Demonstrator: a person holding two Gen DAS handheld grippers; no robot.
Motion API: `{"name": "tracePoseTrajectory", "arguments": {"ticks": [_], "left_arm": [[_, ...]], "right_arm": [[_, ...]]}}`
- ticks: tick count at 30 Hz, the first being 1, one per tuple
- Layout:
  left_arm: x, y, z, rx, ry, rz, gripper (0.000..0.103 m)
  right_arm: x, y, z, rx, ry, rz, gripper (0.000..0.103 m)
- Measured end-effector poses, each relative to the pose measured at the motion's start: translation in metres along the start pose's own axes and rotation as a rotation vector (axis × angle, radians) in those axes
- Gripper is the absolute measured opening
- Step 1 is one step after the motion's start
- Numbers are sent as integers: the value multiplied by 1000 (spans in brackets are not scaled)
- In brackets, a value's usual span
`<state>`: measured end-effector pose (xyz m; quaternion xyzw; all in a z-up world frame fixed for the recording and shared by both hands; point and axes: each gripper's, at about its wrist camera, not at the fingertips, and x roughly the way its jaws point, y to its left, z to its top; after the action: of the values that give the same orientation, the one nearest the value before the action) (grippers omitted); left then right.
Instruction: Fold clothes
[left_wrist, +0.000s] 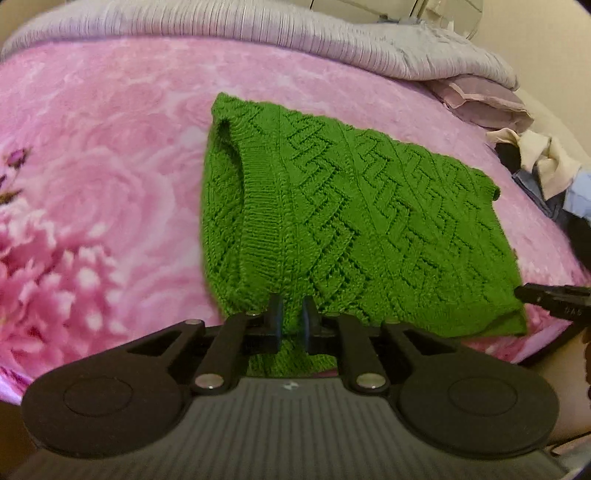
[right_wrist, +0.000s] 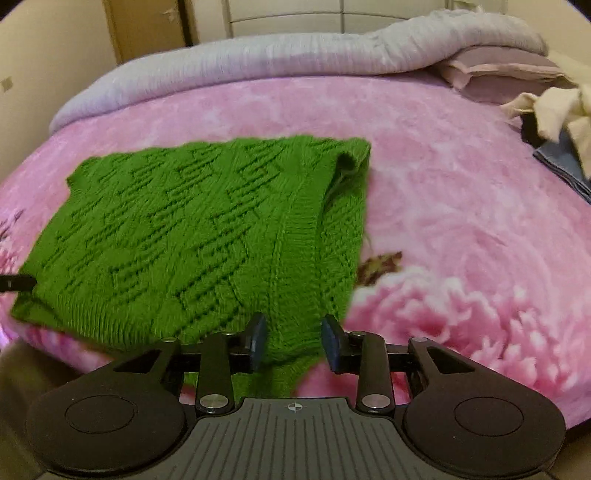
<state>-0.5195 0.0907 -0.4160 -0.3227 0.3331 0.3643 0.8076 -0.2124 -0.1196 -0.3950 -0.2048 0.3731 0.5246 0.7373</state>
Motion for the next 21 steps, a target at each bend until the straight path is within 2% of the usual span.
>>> {"name": "tracePoseTrajectory", "arguments": {"ticks": [1, 3, 6, 10, 14, 17, 19, 21], "left_arm": [[-3, 2, 7, -12, 17, -11, 8], [-12, -1, 26, 36, -21, 5, 8], [-7, -5, 64, 110, -96, 27, 8], [28, -6, 110, 159, -142, 32, 8], [71, -1, 140, 221, -153, 90, 8], [102, 17, 148, 195, -143, 90, 8], [120, 34, 144, 154, -121, 56, 8], [129, 50, 132, 100, -166, 5, 7]], "right_arm": [[-2, -2, 5, 2, 8, -5, 33], [-7, -7, 17, 4, 16, -18, 33], [-5, -9, 49, -27, -65, -9, 33], [26, -6, 87, -101, -110, 15, 33], [70, -5, 115, -190, -128, -3, 33], [101, -20, 125, -179, -137, -21, 33], [120, -36, 125, -155, -127, -15, 33], [136, -55, 116, -125, -122, 10, 32]]}}
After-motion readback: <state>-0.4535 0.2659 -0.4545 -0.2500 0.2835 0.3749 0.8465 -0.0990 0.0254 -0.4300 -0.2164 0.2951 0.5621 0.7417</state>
